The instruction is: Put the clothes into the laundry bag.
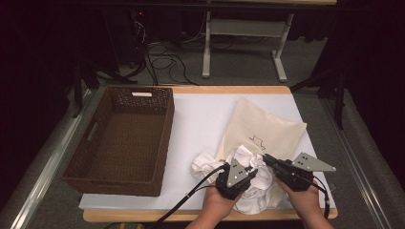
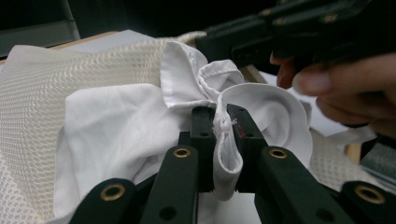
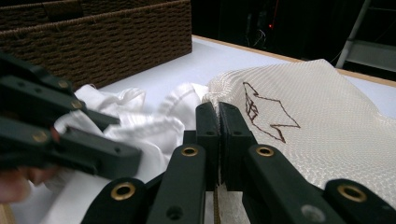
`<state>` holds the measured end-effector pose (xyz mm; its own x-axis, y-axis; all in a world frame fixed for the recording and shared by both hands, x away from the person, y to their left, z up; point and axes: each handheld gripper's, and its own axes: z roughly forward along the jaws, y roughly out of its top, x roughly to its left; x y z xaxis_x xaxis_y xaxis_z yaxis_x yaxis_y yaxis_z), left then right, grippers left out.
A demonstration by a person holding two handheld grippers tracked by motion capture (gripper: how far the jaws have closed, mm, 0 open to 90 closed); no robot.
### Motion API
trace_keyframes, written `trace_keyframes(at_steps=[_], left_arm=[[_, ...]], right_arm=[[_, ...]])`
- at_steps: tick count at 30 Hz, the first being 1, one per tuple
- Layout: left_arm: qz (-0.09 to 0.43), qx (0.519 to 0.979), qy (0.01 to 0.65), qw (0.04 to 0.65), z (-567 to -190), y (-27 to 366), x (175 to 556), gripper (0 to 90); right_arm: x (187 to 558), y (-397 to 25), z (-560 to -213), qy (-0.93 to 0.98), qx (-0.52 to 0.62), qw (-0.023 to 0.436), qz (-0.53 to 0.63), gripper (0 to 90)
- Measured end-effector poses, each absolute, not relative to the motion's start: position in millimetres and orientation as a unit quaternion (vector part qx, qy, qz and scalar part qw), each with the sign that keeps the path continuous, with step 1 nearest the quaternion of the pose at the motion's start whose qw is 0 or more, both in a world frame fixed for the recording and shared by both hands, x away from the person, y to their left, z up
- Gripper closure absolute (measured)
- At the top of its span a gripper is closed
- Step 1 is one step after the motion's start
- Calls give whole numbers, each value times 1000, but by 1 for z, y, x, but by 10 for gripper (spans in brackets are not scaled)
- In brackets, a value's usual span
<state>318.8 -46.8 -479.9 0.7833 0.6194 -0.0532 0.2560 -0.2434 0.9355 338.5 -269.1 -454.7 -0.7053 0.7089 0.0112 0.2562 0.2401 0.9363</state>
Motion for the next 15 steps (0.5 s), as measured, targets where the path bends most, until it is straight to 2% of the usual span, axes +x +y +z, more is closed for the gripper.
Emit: trace_keyframes(at_steps=[8, 15], left_arm=[[181, 775, 319, 514, -493, -58, 346, 808], [235, 756, 363, 492, -493, -58, 354, 796]], right_arm=[[334, -264, -452, 762, 302, 208, 534, 890], [332, -265, -452, 764, 300, 207, 533, 889]])
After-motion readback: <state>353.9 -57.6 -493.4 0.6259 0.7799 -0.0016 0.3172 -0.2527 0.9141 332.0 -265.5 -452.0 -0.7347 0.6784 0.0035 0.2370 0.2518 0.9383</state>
